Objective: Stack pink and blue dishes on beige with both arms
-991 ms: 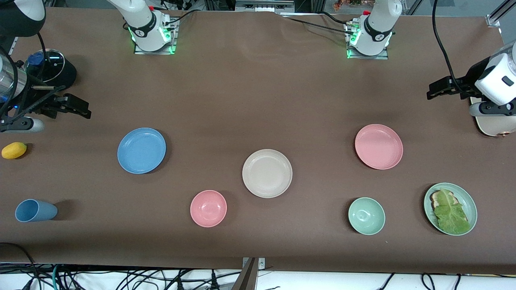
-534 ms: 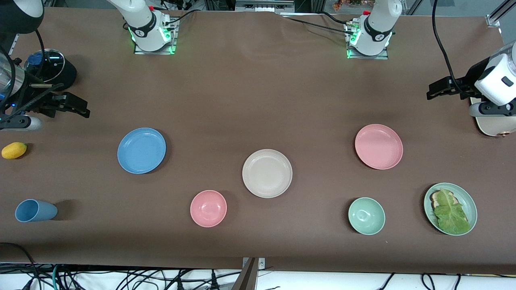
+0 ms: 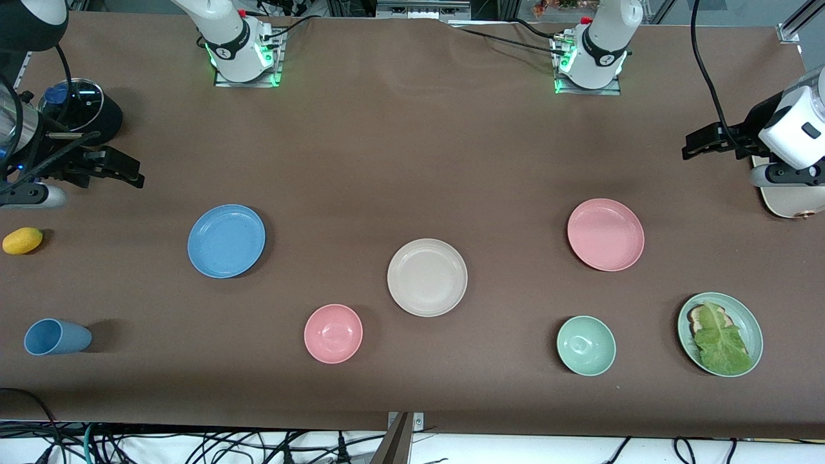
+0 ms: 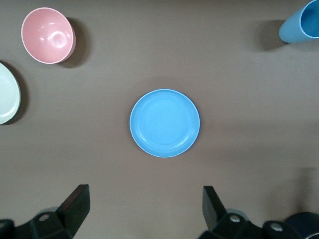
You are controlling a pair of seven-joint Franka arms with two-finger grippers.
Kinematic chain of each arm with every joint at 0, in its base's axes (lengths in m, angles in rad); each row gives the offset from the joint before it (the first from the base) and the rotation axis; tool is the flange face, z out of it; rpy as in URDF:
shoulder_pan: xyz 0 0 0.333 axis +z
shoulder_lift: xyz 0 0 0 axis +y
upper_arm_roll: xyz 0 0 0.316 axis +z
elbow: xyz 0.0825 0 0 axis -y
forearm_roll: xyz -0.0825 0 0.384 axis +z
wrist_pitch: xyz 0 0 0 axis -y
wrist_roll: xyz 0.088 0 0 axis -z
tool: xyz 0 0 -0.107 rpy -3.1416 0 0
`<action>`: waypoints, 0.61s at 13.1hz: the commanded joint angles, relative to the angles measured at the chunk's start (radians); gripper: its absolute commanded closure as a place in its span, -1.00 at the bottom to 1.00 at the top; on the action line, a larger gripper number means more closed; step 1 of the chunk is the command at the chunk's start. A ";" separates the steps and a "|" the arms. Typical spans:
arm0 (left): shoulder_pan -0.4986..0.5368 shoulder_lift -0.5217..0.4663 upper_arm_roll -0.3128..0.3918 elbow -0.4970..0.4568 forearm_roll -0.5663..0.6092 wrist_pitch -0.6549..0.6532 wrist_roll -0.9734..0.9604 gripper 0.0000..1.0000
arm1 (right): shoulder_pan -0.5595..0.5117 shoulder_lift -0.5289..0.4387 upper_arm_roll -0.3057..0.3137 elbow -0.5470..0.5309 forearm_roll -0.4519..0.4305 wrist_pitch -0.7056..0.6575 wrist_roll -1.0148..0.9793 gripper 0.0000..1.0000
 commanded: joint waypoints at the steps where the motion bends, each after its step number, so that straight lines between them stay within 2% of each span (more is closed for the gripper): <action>1: 0.002 0.017 -0.005 0.029 0.023 -0.005 0.025 -1.00 | -0.002 -0.003 -0.004 0.013 0.037 -0.015 -0.012 -1.00; 5: 0.004 0.017 -0.003 0.029 0.023 -0.005 0.027 -1.00 | -0.002 -0.005 -0.002 0.020 0.019 -0.016 -0.006 -0.99; 7: 0.004 0.017 -0.005 0.029 0.023 -0.005 0.027 -1.00 | 0.000 -0.006 -0.002 0.020 -0.043 -0.021 -0.003 -1.00; 8: 0.004 0.017 -0.003 0.029 0.023 -0.005 0.027 -1.00 | 0.000 -0.008 -0.002 0.020 -0.046 -0.026 -0.003 -0.99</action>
